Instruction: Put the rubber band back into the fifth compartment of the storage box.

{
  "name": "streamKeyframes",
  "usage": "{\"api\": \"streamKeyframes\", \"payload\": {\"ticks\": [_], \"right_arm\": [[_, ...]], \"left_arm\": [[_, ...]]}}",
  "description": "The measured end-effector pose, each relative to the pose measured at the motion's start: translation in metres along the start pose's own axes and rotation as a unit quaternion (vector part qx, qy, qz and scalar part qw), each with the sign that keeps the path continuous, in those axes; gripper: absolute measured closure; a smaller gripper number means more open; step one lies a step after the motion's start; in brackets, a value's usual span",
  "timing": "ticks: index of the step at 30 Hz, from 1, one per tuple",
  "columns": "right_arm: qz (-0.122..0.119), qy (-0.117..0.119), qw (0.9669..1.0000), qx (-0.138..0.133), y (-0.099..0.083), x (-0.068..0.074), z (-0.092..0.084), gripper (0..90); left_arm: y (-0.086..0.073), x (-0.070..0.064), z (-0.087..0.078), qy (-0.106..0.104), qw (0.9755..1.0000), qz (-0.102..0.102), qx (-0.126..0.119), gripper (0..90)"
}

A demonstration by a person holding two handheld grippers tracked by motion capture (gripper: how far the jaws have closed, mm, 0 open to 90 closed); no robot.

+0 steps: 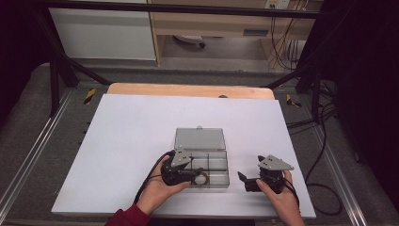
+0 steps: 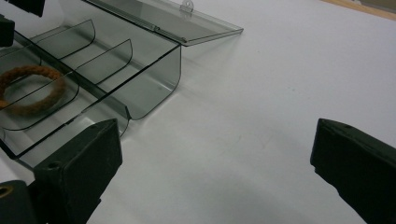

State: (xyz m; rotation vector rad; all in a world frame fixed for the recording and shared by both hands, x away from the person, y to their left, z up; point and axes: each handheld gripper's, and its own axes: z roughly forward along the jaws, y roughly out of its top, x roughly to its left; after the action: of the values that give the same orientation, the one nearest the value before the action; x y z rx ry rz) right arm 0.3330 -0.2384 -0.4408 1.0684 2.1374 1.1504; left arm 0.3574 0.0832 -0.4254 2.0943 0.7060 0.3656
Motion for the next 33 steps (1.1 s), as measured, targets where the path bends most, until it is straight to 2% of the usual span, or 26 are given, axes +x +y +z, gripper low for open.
{"api": "streamKeyframes", "payload": {"ticks": [5, 10, 12, 18, 21, 24, 28, 30, 33], "right_arm": [[-0.005, 0.002, 1.0, 0.002, 0.0, 0.002, 0.001, 2.6], [-0.008, -0.003, 0.9998, 0.015, 0.002, 0.004, 0.008, 4.2], [-0.012, -0.003, 0.9998, 0.016, 0.003, 0.005, 0.01, 4.0], [-0.001, -0.004, 0.9998, 0.017, 0.003, 0.003, 0.01, 3.3], [-0.003, -0.004, 0.9998, 0.02, 0.003, 0.004, 0.012, 4.1], [-0.011, -0.003, 0.9996, 0.027, 0.004, 0.007, 0.015, 6.7], [-0.024, -0.001, 0.9993, 0.028, 0.008, 0.011, 0.022, 12.7], [-0.025, 0.001, 0.9992, 0.032, 0.009, 0.01, 0.025, 18.7], [-0.023, 0.001, 0.999, 0.037, 0.01, 0.006, 0.029, 23.1]], "left_arm": [[0.0, 0.007, -0.005, 0.015, 0.9997, -0.015, -0.012, 35.9], [-0.003, 0.016, -0.013, 0.041, 0.9985, -0.013, -0.034, 25.7], [-0.004, 0.02, -0.017, 0.044, 0.9982, -0.016, -0.037, 22.2], [-0.012, 0.035, -0.025, 0.055, 0.9962, -0.05, -0.046, 16.2], [-0.012, 0.042, -0.03, 0.057, 0.9951, -0.056, -0.057, 14.2], [-0.013, 0.049, -0.035, 0.059, 0.9944, -0.062, -0.063, 11.6], [-0.017, 0.059, -0.039, 0.072, 0.9933, -0.066, -0.063, 10.8], [-0.019, 0.063, -0.04, 0.076, 0.9929, -0.068, -0.062, 10.7], [-0.022, 0.068, -0.042, 0.077, 0.9916, -0.079, -0.068, 10.6]]}}
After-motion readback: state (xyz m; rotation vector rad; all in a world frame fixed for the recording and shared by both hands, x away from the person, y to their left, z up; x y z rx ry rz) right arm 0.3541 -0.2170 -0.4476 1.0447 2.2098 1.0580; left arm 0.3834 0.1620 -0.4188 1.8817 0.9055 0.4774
